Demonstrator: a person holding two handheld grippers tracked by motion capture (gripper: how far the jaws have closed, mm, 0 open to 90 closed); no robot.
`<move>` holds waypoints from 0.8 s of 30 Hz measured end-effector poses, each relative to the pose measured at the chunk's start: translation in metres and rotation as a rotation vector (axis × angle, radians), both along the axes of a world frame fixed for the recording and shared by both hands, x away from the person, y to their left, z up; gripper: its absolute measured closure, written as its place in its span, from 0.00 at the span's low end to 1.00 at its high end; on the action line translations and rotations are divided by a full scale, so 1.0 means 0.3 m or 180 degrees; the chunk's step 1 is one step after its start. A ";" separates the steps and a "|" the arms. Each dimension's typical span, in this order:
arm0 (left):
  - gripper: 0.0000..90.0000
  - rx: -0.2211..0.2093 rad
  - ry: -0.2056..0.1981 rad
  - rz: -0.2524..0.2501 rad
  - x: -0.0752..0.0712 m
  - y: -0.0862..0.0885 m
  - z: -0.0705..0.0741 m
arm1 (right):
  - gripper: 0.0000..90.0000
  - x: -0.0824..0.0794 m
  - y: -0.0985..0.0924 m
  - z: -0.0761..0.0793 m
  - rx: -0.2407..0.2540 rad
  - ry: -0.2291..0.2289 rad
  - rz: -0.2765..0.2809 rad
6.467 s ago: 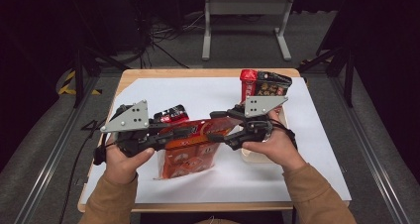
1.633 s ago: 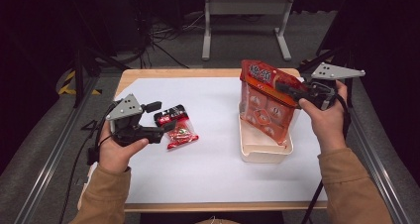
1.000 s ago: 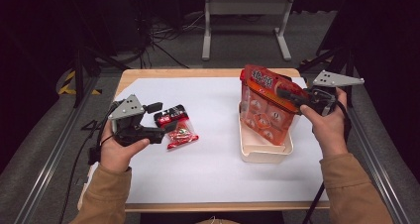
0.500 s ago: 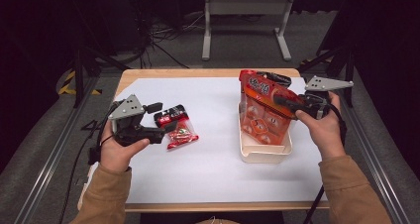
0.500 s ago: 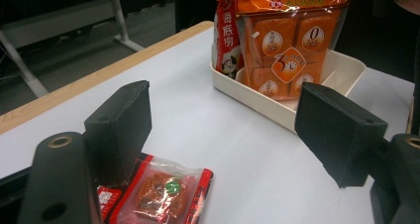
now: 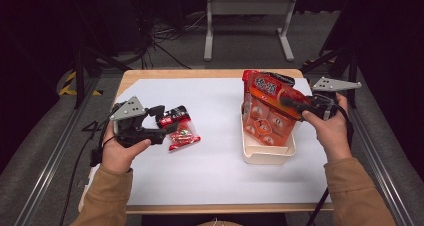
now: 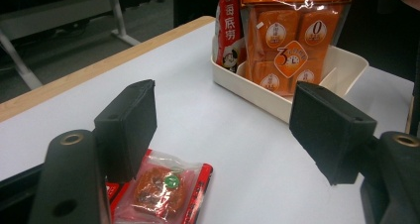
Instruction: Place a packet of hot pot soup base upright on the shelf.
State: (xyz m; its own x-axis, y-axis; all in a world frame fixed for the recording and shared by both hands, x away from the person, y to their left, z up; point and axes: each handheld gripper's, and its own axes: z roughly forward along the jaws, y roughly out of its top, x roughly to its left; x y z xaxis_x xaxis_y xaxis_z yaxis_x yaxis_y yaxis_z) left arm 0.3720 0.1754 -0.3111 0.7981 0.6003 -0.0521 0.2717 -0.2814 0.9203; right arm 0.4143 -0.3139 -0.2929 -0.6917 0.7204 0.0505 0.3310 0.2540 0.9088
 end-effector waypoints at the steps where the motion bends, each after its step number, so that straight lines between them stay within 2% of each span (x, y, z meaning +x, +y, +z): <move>1: 0.30 -0.0016 -0.0001 0.0008 0.000 0.001 -0.003 | 0.97 -0.001 -0.002 0.001 0.0013 0.0007 -0.0007; 7: 0.30 -0.0024 -0.0011 -0.0030 0.006 0.001 -0.014 | 0.88 -0.015 -0.020 0.005 0.0084 -0.0036 -0.0038; 11: 0.25 -0.0034 0.0000 -0.0027 0.016 -0.005 -0.020 | 0.79 -0.041 -0.037 0.012 0.0137 -0.0106 -0.0070; 13: 0.23 -0.0024 -0.0002 -0.0028 0.020 -0.005 -0.021 | 0.77 -0.048 -0.041 0.013 0.0137 -0.0117 -0.0086; 14: 0.22 -0.0027 -0.0001 -0.0025 0.023 -0.006 -0.022 | 0.71 -0.063 -0.053 0.016 0.0131 -0.0158 -0.0112; 19: 0.16 -0.0011 -0.0033 0.0010 0.040 -0.005 -0.022 | 0.60 -0.096 -0.078 0.017 0.0101 -0.0231 -0.0198; 24: 0.11 -0.0023 -0.0037 0.0074 0.052 0.002 -0.024 | 0.55 -0.126 -0.106 0.009 0.0129 -0.0279 -0.0237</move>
